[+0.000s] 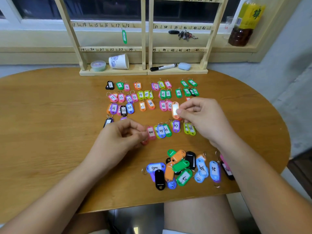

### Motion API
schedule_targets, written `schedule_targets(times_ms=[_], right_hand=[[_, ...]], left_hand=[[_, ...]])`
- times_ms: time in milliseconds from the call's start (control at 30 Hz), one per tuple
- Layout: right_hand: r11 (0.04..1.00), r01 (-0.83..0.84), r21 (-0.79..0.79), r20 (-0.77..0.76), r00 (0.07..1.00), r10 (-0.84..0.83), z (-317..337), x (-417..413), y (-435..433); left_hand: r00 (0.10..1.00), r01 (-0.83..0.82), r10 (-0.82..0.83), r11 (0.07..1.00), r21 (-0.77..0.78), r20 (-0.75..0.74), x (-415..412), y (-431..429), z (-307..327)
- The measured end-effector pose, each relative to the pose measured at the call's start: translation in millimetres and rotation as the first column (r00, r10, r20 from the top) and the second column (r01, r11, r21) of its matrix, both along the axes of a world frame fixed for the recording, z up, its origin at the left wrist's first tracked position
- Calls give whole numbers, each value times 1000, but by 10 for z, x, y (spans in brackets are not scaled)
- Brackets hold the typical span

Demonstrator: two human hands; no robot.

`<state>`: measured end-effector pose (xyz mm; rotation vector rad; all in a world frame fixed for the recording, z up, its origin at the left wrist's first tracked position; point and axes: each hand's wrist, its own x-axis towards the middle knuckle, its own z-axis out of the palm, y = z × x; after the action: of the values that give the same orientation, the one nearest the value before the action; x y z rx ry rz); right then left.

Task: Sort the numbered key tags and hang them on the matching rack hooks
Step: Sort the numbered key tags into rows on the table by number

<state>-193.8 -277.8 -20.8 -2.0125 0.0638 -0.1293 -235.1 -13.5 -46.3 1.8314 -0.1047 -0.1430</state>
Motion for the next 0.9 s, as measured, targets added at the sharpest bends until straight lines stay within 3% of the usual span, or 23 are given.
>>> schedule_targets(times_ms=[200,400,567,733,900], right_hand=[[971,-93,-219,-128,990,66,-192,42,-9],[922,-103,-373,-127,990,59,-253,42,124],[894,-122,-431,-108,991,84,-201,-55,123],[845,-319,-429,-125,948,294,-51,-412,22],[712,-521,-471,-173,846,505,-46,-789,-75]], left_hand=[[996,77,-84,985,157,41,-109,59,-69],[990,79,-106,964,254,97,-180,58,-43],[949,241,-299,891,384,98,-212,54,20],[827,434,-549,761,481,123,-290,70,59],[775,469,-615,716,517,150,-450,40,48]])
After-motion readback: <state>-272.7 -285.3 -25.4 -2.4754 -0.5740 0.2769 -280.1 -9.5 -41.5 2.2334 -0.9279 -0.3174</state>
